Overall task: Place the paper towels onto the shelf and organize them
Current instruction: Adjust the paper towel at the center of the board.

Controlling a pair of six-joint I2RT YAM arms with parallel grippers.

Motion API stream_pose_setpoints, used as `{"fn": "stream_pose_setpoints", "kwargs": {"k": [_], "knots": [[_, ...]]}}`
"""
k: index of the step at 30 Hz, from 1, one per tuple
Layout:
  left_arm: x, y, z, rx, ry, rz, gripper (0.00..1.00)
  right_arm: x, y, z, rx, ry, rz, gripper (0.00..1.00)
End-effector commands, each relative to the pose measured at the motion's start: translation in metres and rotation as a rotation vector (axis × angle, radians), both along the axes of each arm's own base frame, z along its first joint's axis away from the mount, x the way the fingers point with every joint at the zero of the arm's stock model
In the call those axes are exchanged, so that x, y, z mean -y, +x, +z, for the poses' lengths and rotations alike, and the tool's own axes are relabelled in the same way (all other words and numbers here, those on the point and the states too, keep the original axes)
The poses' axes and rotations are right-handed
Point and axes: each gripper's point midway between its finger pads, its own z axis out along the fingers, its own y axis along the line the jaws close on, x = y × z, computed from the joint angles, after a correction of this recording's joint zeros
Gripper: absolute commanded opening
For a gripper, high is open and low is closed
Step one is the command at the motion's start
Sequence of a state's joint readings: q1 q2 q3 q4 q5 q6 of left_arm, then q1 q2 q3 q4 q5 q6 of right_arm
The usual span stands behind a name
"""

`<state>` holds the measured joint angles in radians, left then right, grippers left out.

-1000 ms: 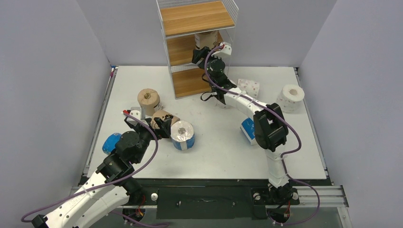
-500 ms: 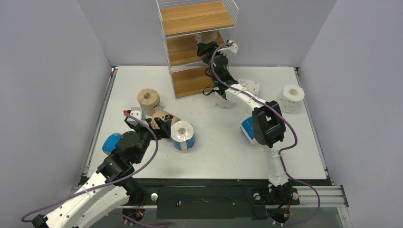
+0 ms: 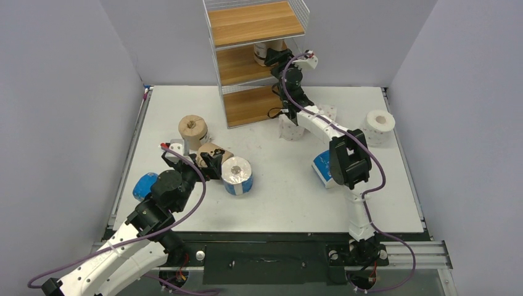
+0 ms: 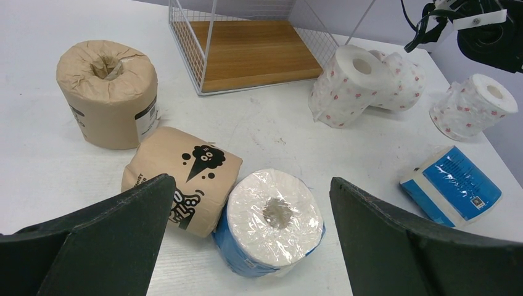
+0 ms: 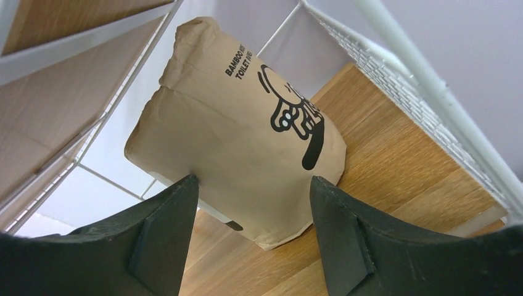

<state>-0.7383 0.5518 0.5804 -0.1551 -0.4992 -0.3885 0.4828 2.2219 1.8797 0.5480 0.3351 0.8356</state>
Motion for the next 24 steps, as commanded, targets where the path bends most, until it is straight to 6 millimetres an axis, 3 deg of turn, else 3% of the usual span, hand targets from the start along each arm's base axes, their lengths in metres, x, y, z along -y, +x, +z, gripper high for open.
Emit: {"fn": "stream_pose_setpoints", "kwargs": {"k": [1, 15, 19, 22, 23, 24], "knots": [[-0.003, 0.002, 0.005, 0.010, 0.004, 0.017, 0.96, 0.014, 0.010, 0.008, 0.019, 0.035, -0.043, 0.63], [0.003, 0.005, 0.004, -0.004, -0.004, 0.007, 0.96, 0.040, 0.012, 0.021, 0.049, 0.039, -0.058, 0.64], [0.006, 0.002, 0.008, 0.000, -0.024, -0.014, 0.96, 0.037, 0.001, 0.027, 0.064, 0.009, -0.016, 0.67], [0.006, 0.000, 0.013, 0.008, -0.044, -0.024, 0.96, 0.033, -0.014, 0.046, 0.092, 0.001, 0.031, 0.69], [0.007, -0.001, 0.013, 0.009, -0.050, -0.029, 0.96, 0.031, -0.019, 0.040, 0.076, -0.006, 0.043, 0.70], [0.007, -0.003, 0.016, 0.015, -0.059, -0.032, 0.96, 0.032, -0.028, 0.054, 0.094, -0.001, 0.054, 0.71]]}}
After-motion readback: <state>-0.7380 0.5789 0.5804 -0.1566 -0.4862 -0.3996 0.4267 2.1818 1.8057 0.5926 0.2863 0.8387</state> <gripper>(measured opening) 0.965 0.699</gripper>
